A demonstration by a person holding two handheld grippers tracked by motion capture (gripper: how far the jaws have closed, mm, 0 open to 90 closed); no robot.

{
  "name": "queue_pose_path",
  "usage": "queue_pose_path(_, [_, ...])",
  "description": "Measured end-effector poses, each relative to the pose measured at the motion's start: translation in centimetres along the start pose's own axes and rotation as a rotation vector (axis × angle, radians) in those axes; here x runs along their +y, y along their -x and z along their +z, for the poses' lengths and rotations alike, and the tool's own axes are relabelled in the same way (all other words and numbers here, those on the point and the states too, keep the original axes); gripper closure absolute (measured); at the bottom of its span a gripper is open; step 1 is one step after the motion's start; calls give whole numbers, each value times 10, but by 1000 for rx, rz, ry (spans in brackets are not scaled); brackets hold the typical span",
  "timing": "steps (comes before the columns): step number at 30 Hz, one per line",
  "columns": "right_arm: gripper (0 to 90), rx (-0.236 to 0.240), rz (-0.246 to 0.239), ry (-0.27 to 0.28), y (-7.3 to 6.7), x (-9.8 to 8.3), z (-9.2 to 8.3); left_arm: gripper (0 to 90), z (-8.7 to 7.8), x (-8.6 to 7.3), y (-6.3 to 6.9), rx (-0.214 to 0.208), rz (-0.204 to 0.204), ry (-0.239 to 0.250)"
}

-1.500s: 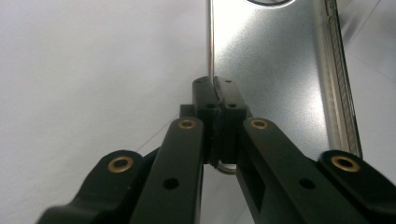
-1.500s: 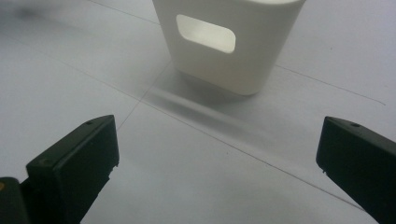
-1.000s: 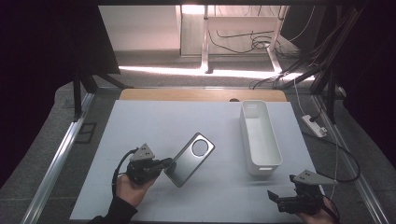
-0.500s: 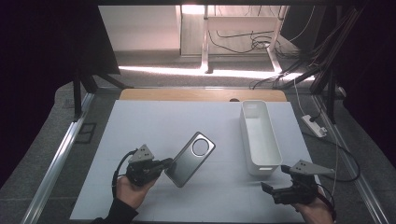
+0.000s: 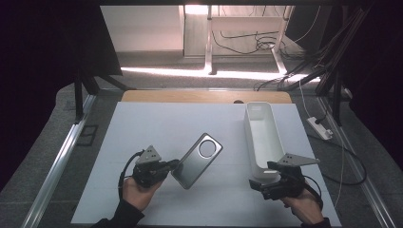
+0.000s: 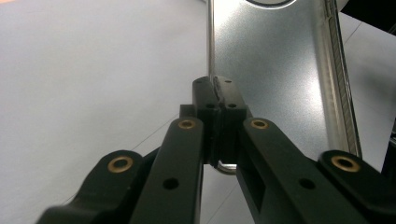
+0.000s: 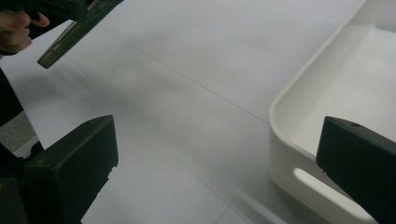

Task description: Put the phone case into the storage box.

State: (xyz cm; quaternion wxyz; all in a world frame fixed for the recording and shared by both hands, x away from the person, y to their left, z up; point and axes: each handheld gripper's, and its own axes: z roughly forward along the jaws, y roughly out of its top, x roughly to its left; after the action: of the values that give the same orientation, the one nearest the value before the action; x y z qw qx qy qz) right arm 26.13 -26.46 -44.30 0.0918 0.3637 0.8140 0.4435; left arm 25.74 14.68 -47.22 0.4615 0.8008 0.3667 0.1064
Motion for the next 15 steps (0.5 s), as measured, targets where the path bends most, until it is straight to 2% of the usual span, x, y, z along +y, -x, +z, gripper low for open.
queue_pose_path(6, [0,70,4,-21,-6,9,13,893,6,1,5,-3,7,1])
queue_pose_path(15, [0,111,21,-32,-15,19,30,894,12,4,8,-5,11,3])
